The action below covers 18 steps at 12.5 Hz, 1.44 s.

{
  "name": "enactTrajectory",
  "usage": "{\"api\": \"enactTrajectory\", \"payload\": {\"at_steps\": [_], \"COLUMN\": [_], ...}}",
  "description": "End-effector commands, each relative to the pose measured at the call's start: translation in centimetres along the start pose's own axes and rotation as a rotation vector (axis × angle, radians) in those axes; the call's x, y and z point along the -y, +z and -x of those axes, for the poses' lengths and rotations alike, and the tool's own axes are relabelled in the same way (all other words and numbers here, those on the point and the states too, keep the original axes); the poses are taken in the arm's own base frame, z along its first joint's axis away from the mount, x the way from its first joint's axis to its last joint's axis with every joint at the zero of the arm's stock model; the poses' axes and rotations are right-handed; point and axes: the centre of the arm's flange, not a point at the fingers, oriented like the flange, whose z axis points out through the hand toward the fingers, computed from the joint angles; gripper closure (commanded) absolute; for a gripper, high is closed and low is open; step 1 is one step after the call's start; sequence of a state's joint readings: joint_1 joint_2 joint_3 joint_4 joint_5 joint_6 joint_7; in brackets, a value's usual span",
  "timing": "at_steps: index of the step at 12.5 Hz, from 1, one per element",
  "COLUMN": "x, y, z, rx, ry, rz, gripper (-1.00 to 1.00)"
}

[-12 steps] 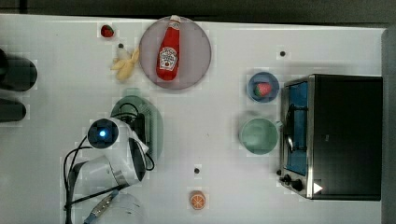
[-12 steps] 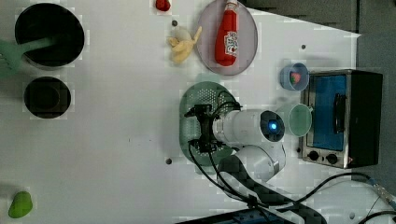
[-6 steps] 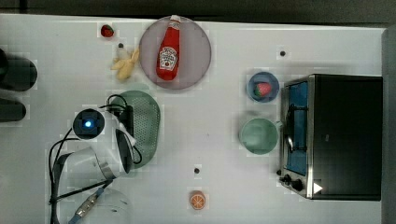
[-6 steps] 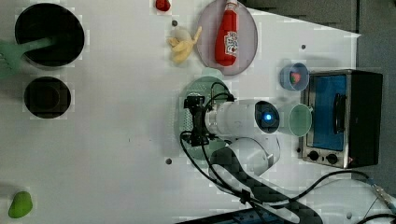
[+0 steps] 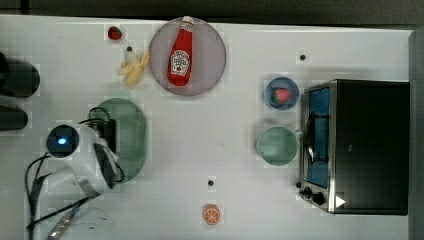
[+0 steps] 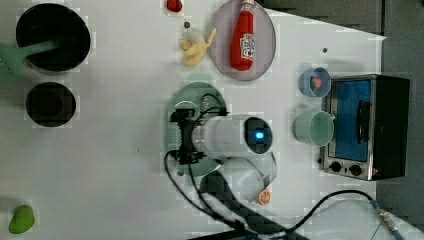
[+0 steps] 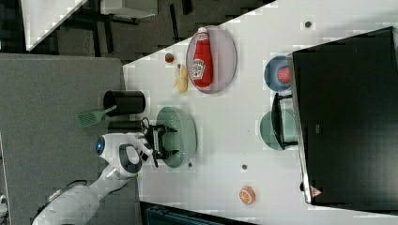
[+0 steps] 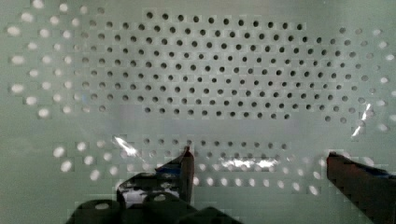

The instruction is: Drag strainer right to left.

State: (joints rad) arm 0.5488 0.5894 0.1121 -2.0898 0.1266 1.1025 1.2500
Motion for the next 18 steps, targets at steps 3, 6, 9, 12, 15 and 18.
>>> {"api": "enactTrajectory", "payload": {"at_steps": [3, 6, 9, 12, 15, 18], "x": [0.6, 0.6, 0.9, 1.4, 3.1, 5.7], "y": [-0.7, -0.7, -0.7, -1.6, -7.0, -17.3], "z": [3.3, 5.1, 6.7, 7.1, 4.7, -0.8], "rx": [0.034, 0.057, 0.076, 0.072, 0.002, -0.041], "ry": [0.042, 0.044, 0.038, -0.001, -0.218, -0.361], "rz": [-0.017, -0.022, -0.033, -0.059, -0.081, -0.088], "gripper": [-1.00, -1.00, -1.00, -1.00, -1.00, -1.00]}}
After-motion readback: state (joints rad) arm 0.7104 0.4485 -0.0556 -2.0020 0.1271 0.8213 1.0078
